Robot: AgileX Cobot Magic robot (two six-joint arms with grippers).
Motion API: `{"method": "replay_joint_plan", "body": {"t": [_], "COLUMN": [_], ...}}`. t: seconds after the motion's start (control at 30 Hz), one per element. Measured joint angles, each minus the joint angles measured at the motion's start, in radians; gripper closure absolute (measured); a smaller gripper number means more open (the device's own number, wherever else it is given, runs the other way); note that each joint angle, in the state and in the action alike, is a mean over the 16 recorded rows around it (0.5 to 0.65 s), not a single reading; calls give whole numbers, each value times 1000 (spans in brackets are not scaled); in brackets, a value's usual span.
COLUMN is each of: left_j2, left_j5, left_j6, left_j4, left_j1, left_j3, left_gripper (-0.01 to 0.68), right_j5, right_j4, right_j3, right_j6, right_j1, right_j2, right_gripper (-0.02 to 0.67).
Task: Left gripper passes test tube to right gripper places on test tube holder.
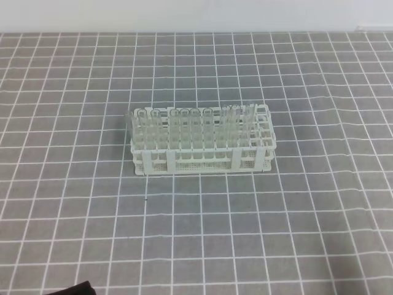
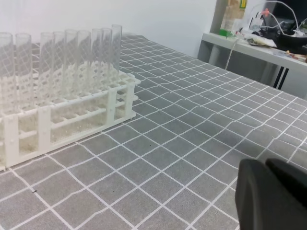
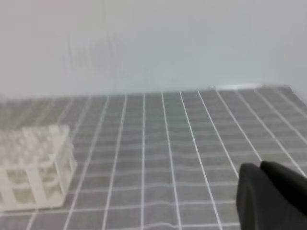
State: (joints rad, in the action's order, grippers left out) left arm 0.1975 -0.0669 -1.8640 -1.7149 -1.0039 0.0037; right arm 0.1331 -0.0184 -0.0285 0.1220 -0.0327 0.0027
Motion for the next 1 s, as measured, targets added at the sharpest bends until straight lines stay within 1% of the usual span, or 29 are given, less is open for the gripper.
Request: {"method": "replay_joint_plan", "body": {"t": [0.2, 0.67, 1.0], "left_j2": [1, 2, 1], "left_j5": [-2, -5, -7], "left_j6": [1, 2, 2], "left_j4": [0, 1, 1], "left_j1": [0, 1, 0], "left_j3": [2, 5, 4], "left_gripper": [675, 674, 674], "right_j5": [34, 181, 195], "right_j4": [29, 66, 74], "right_j3": [29, 30, 30], "right_j6": [-19, -95, -106], "right_j1": [2, 2, 2], "right_j2": [-19, -19, -19], "right_gripper": [662, 662, 662]}}
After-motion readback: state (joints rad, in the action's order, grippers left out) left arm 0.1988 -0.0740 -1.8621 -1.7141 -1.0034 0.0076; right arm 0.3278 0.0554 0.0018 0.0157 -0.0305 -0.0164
